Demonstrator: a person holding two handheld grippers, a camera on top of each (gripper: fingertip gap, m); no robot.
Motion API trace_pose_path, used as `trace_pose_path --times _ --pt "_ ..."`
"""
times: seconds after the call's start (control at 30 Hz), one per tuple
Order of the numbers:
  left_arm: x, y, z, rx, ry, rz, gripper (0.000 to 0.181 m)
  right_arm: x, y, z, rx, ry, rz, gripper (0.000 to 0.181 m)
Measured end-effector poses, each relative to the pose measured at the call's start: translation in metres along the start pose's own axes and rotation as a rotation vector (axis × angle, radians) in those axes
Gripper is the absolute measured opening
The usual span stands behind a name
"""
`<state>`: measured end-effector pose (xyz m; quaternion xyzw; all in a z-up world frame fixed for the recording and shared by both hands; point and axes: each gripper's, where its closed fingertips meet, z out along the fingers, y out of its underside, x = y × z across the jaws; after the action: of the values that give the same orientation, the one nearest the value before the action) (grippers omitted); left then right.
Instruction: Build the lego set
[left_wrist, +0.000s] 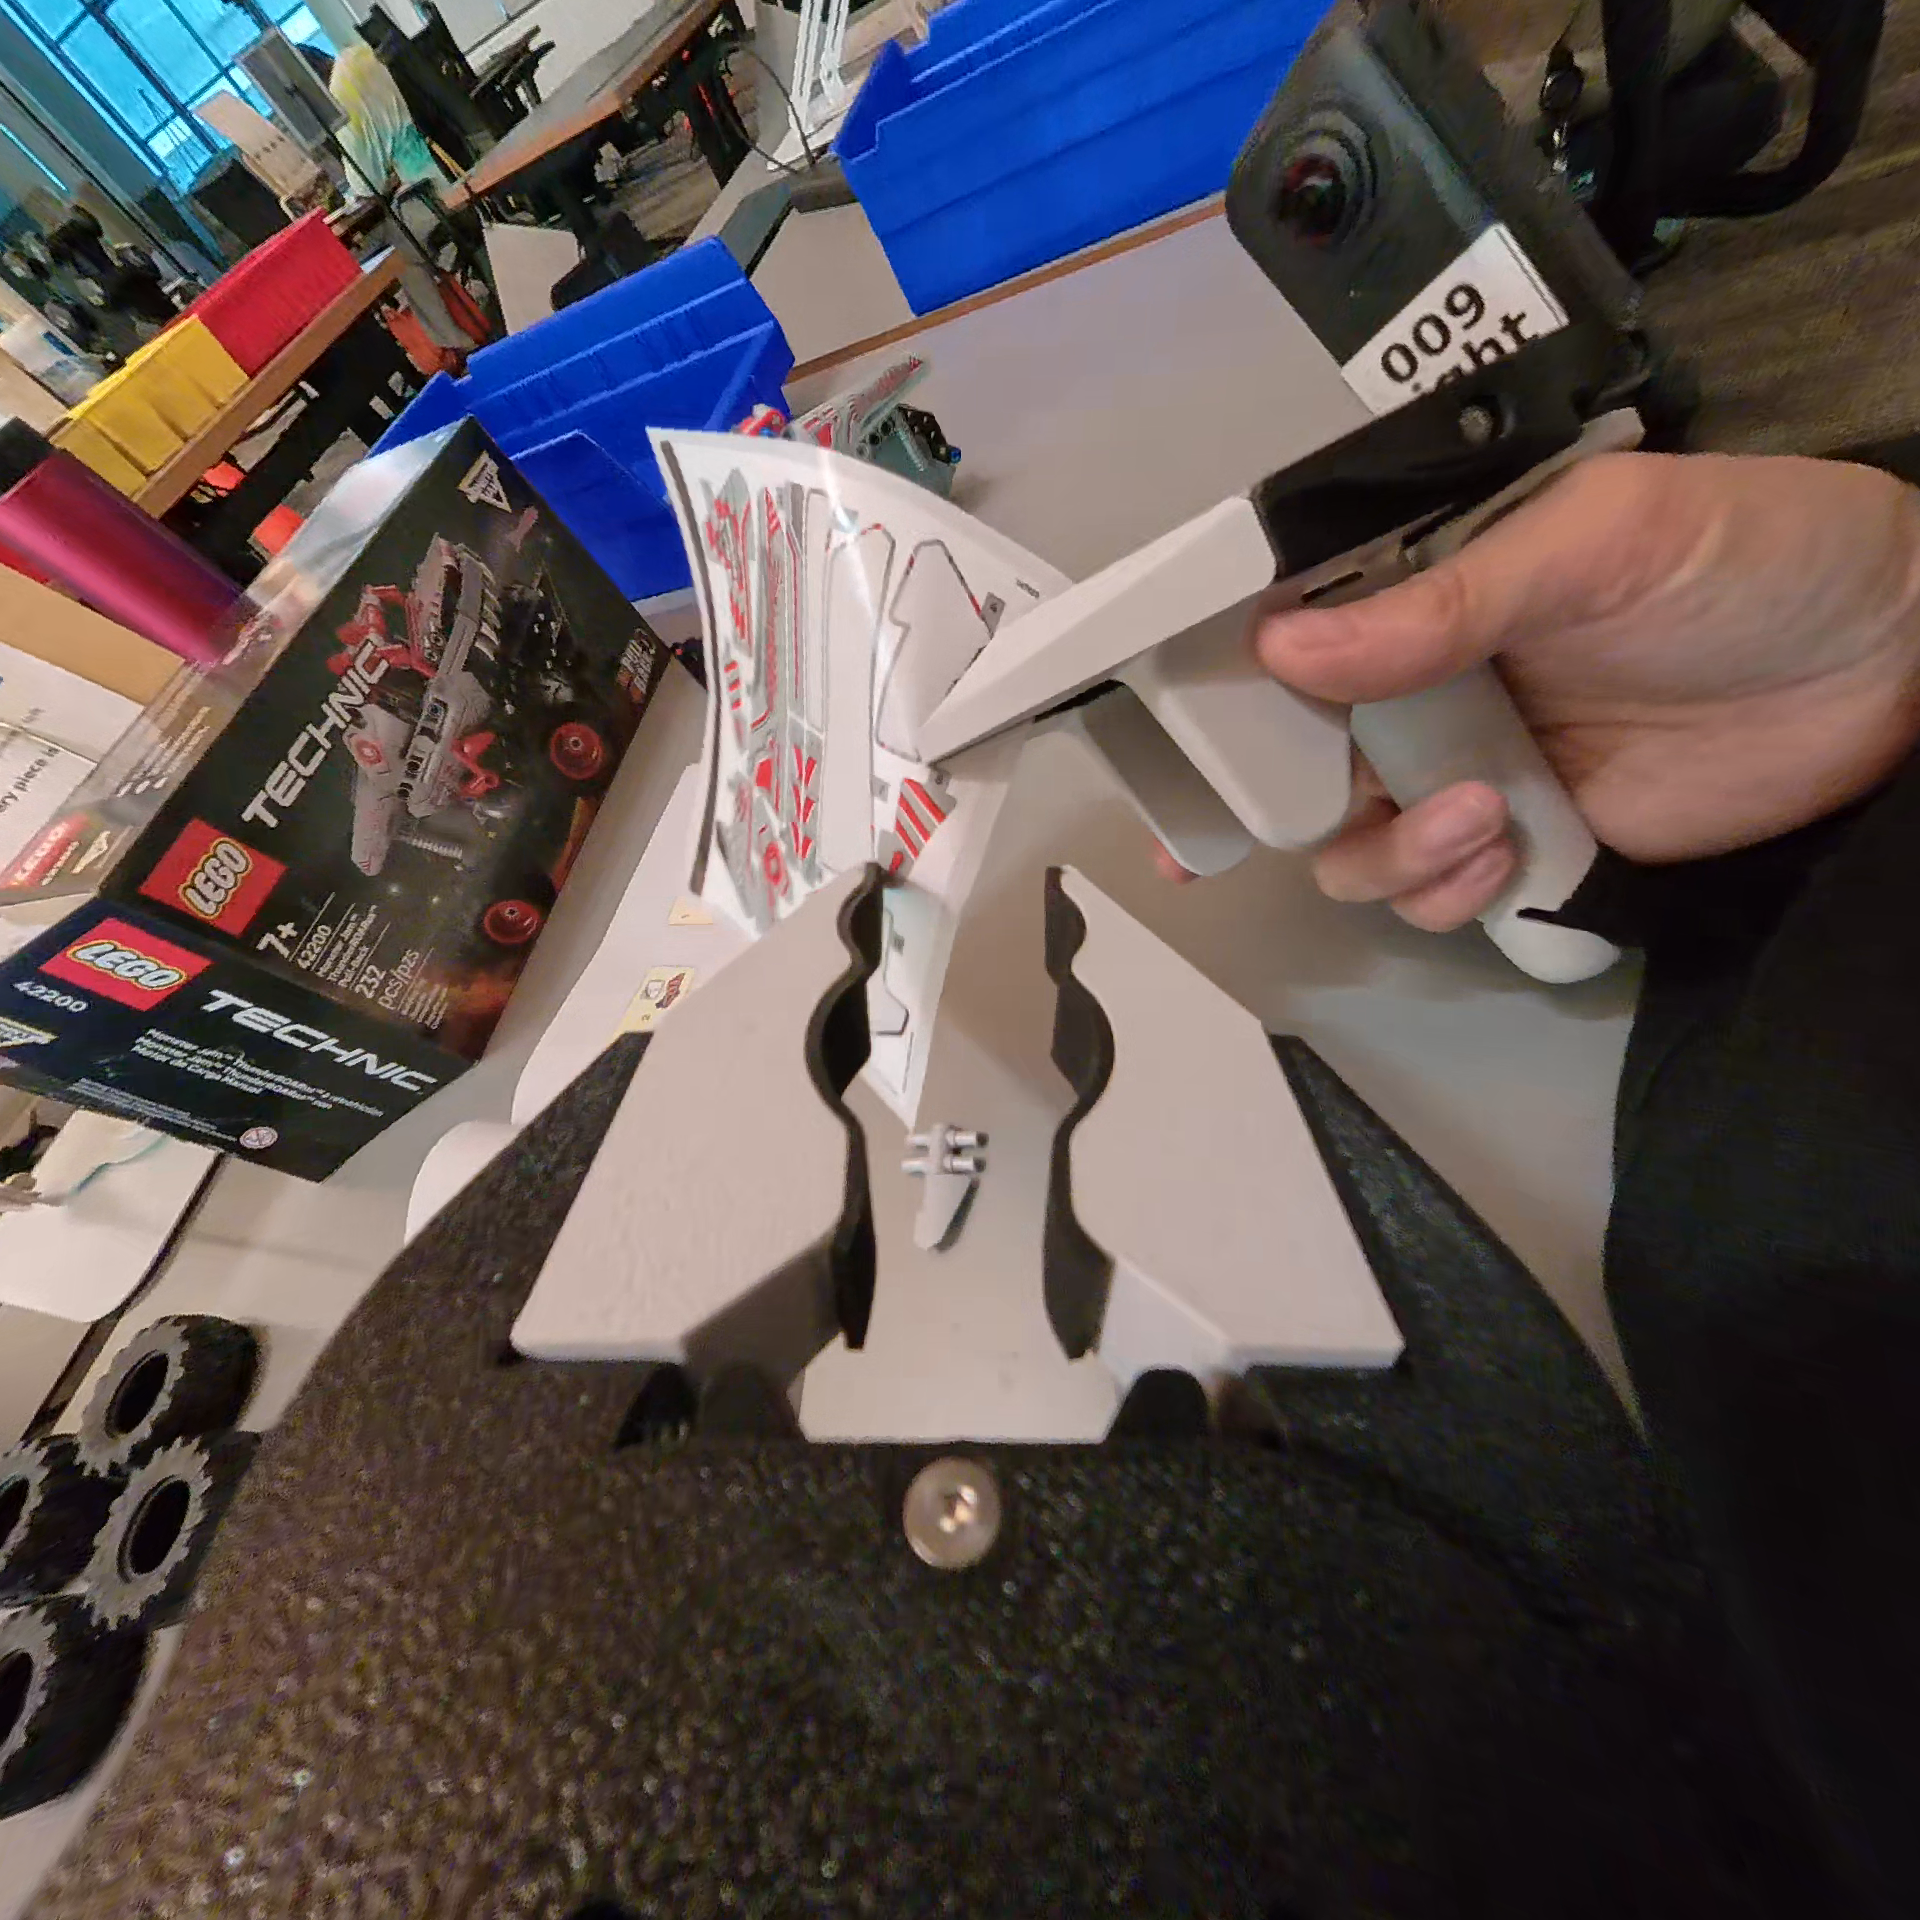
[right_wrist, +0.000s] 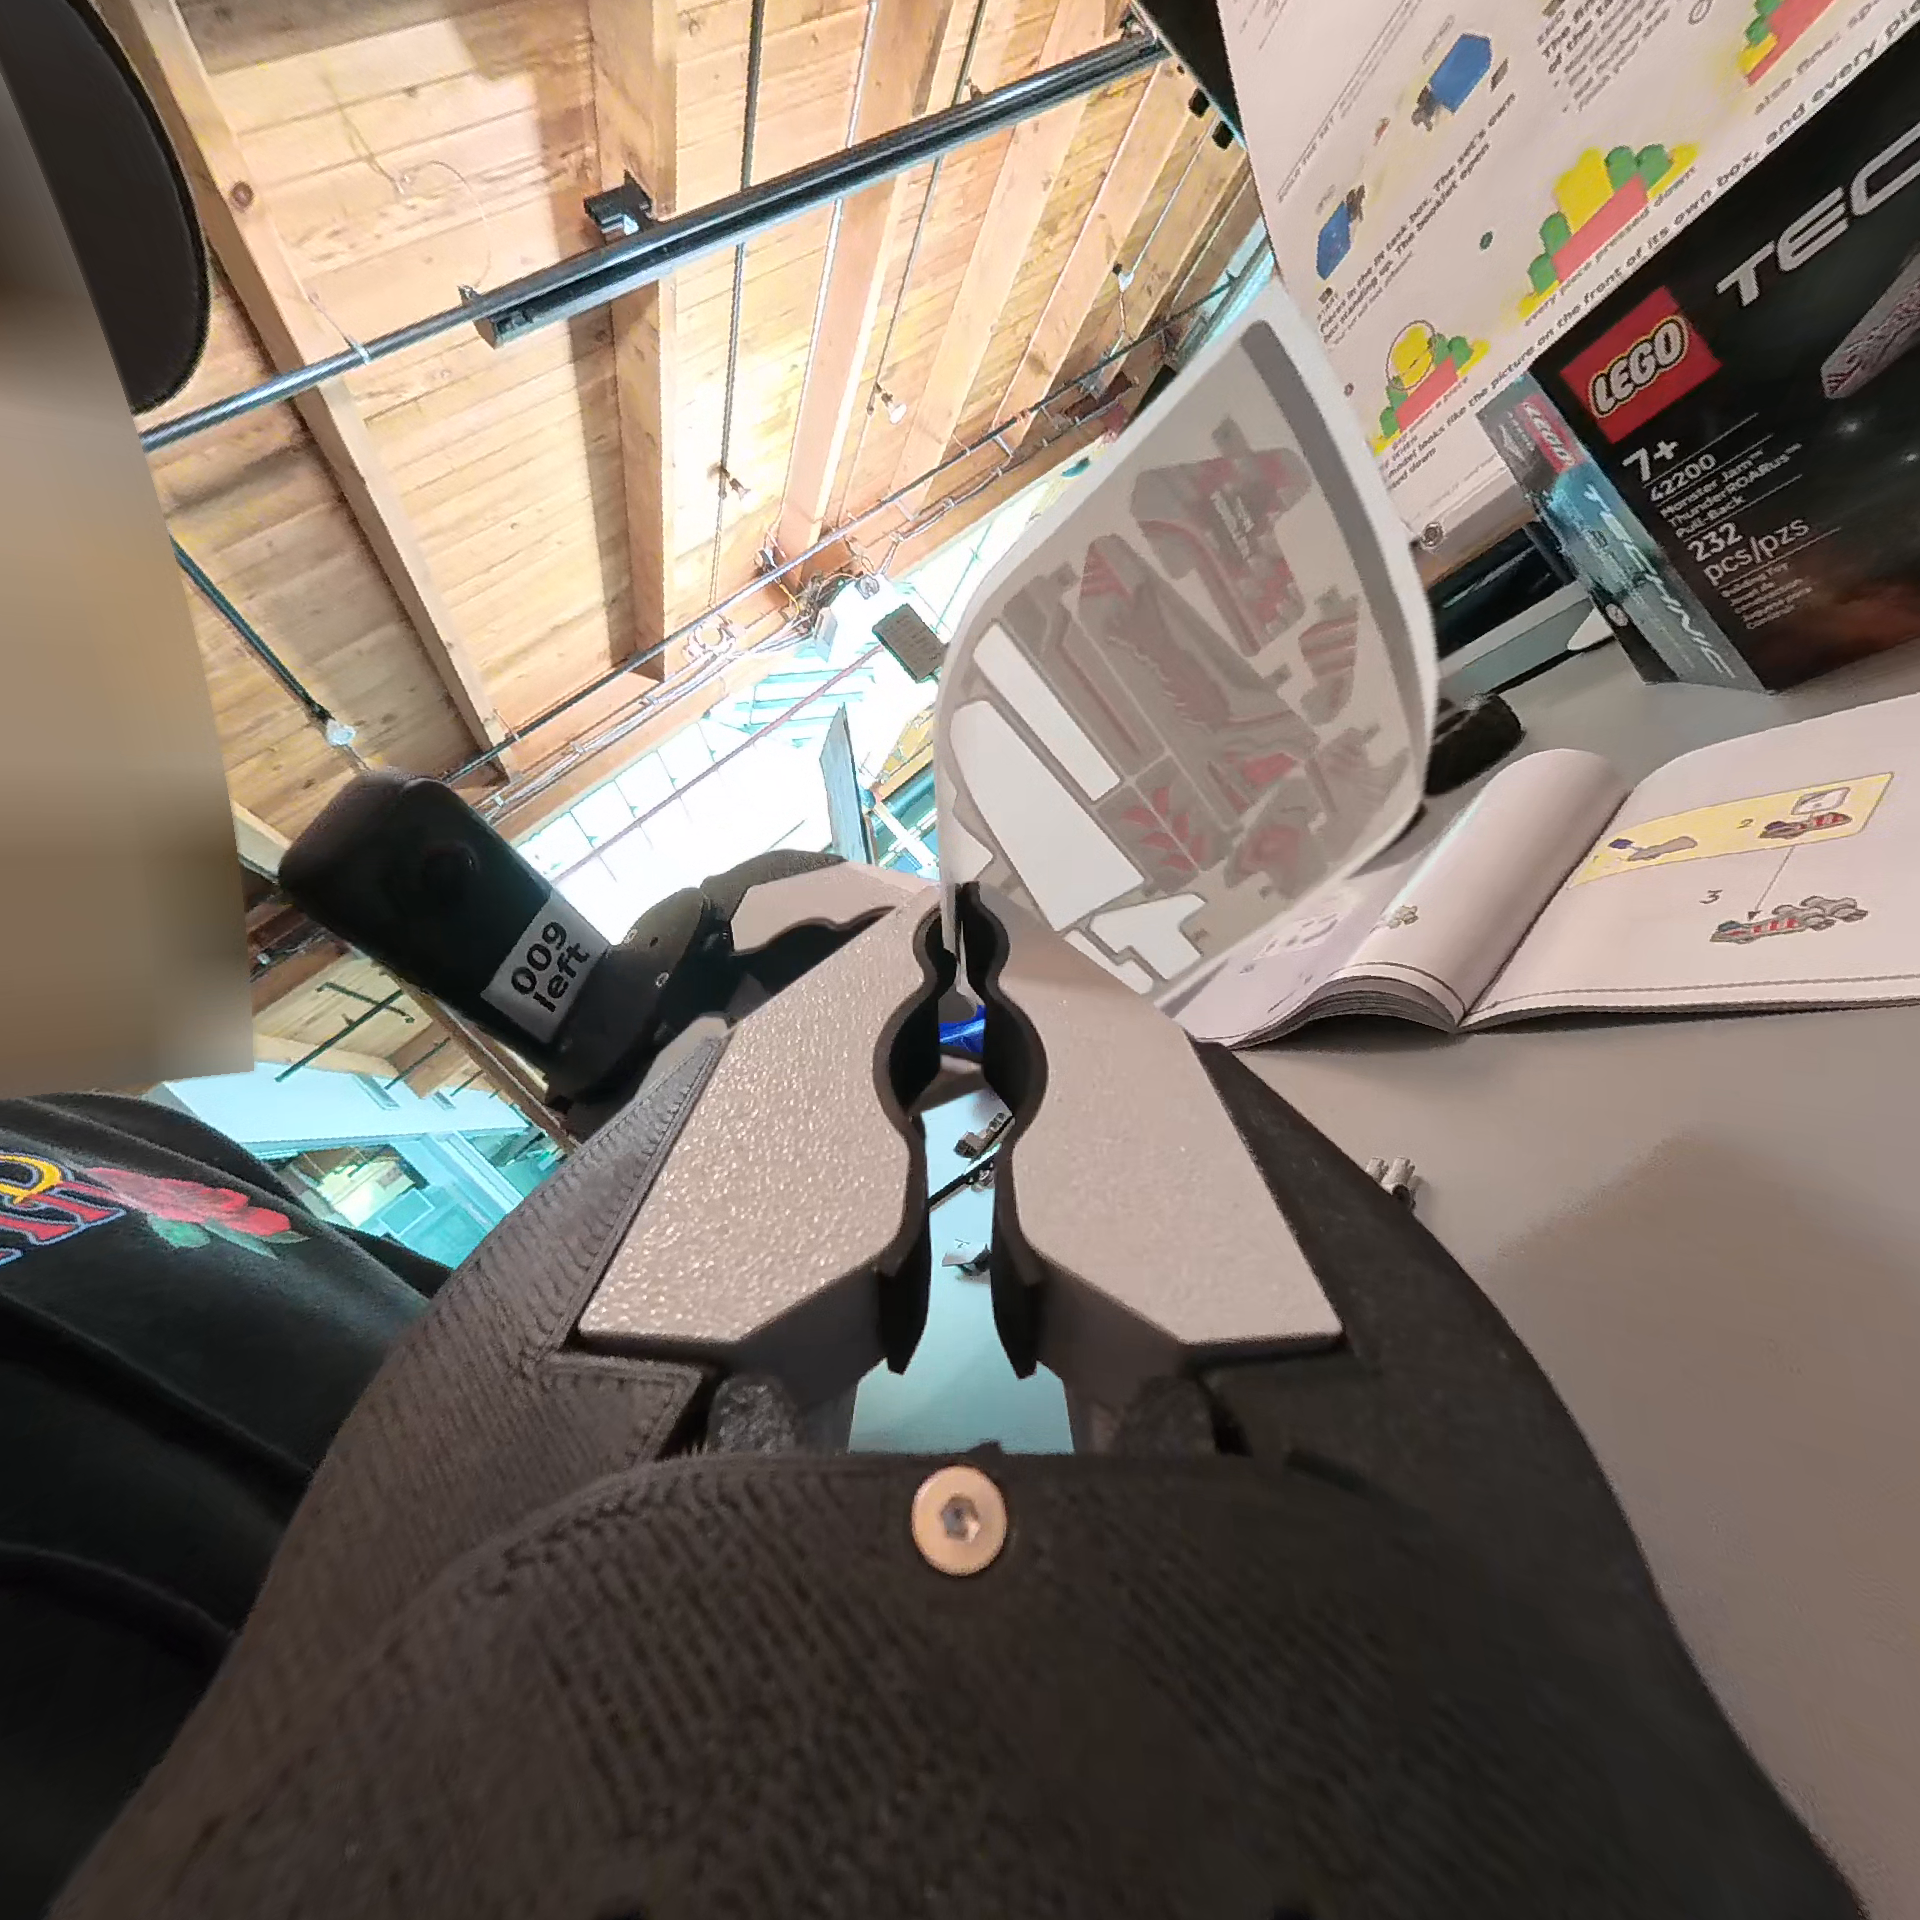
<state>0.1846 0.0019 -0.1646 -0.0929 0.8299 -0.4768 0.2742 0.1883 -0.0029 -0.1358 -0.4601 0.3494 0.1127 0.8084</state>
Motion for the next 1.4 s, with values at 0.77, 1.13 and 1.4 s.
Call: trace_pose_path --times 0.77,1.13,1.4 --pt "0.0 0.002 0.0 -0.015 -0.003 0.088 0.019 0.009 0.009 -0.003 -0.062 0.08 -0.038 0.0" --pt "0.008 0.004 0.001 -0.04 0.014 0.165 0.022 0.009 0.013 -0.002 -0.082 0.077 -0.007 0.0" --pt "0.009 0.0 0.001 -0.001 0.063 0.07 0.02 0.007 0.012 -0.002 -0.068 0.025 0.08 0.0"
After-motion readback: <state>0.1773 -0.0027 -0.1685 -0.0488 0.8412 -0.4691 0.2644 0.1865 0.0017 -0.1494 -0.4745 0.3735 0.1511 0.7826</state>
